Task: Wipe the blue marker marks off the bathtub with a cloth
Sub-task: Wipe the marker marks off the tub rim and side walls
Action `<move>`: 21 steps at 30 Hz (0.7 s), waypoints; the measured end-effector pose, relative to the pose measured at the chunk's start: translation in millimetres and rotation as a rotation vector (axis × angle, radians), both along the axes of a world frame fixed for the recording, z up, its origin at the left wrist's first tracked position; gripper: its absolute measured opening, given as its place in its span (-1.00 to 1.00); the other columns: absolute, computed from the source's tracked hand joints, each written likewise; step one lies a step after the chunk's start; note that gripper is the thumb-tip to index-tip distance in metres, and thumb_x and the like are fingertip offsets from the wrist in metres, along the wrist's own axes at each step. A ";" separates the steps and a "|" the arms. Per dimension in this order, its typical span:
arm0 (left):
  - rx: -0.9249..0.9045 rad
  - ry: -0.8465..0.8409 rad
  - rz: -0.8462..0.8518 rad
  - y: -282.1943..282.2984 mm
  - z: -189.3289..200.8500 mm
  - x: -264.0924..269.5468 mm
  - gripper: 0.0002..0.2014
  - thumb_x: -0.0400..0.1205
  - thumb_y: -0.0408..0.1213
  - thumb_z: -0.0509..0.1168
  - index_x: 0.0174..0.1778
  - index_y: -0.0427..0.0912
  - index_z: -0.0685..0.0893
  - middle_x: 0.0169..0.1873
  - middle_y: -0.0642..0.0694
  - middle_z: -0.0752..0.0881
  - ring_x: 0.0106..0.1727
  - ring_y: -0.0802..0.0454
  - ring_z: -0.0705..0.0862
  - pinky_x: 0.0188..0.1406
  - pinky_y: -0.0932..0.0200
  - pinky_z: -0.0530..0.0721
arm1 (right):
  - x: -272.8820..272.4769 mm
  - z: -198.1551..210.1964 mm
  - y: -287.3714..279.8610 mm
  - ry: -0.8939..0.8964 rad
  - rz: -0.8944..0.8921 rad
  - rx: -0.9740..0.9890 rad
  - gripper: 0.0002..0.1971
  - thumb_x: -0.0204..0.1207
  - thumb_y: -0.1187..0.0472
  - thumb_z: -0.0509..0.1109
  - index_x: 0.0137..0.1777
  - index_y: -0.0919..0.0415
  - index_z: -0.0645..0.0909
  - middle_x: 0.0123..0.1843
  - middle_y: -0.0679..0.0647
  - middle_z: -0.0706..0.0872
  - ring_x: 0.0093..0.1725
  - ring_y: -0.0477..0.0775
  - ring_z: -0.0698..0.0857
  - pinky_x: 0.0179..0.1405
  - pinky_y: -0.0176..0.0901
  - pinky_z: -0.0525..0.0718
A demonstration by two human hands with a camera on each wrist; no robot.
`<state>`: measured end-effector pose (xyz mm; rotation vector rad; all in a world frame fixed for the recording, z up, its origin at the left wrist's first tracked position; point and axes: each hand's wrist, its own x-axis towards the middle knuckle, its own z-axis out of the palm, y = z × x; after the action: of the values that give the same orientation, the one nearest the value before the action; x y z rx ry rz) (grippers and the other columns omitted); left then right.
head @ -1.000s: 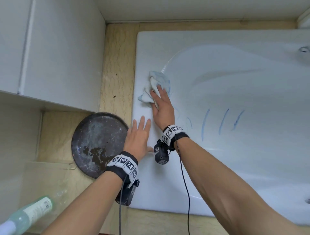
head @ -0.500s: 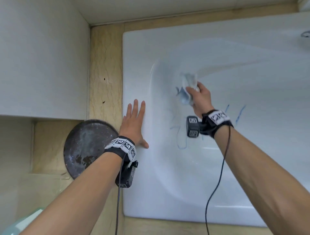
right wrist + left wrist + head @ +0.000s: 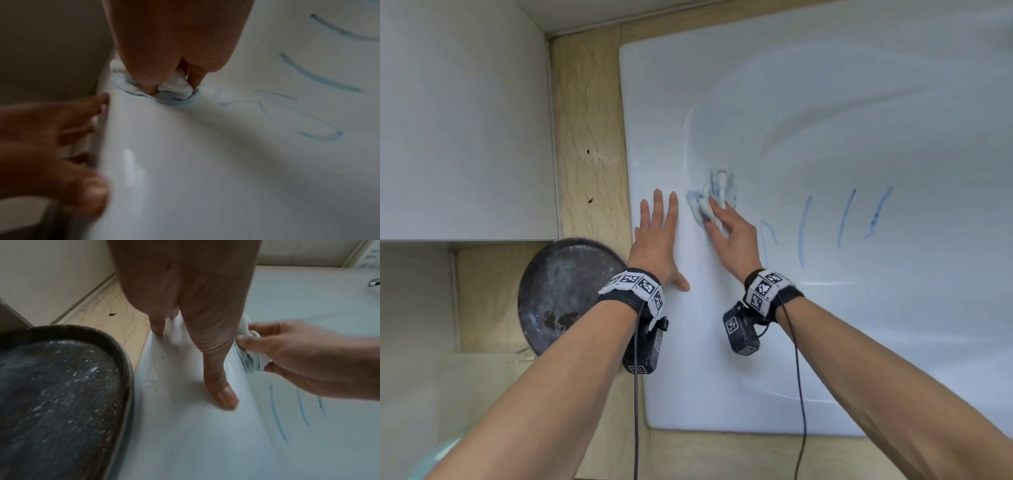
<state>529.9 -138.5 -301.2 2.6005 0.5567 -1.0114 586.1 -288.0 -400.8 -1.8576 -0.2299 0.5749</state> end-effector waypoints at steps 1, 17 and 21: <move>0.002 0.006 0.000 -0.5 0.2 -0.1 0.72 -0.03 0.00 0.79 0.66 0.02 -0.52 0.63 -0.02 -0.57 0.67 -0.18 -0.47 0.65 -0.35 0.15 | 0.3 -11.1 -7.5 0.012 -0.002 -0.035 -0.58 0.68 0.05 0.40 0.53 -0.07 0.58 0.50 -0.14 0.57 0.52 -0.25 0.48 0.48 -0.50 0.39; -0.023 0.033 0.006 0.6 1.9 6.9 0.75 -0.08 -0.01 0.80 0.64 0.10 -0.55 0.62 0.06 -0.58 0.67 -0.25 -0.46 0.59 -0.44 0.21 | 3.2 -27.0 4.5 0.052 -0.211 -0.128 -0.60 0.70 0.12 0.33 0.53 0.02 0.59 0.49 0.05 0.65 0.44 -0.09 0.59 0.49 -0.23 0.49; -0.037 0.016 0.012 0.6 1.1 6.0 0.75 -0.09 -0.02 0.81 0.65 0.11 -0.52 0.63 0.08 -0.56 0.67 -0.24 -0.45 0.60 -0.43 0.18 | 16.6 -47.9 -28.9 0.389 -0.225 -0.380 -0.60 0.73 0.04 0.25 0.52 0.04 0.60 0.27 0.14 0.78 0.08 0.12 0.75 -0.05 -0.28 0.54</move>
<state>535.9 -137.9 -300.1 2.5565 0.5520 -1.0293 602.7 -316.9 -448.7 -2.0489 0.3649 0.8488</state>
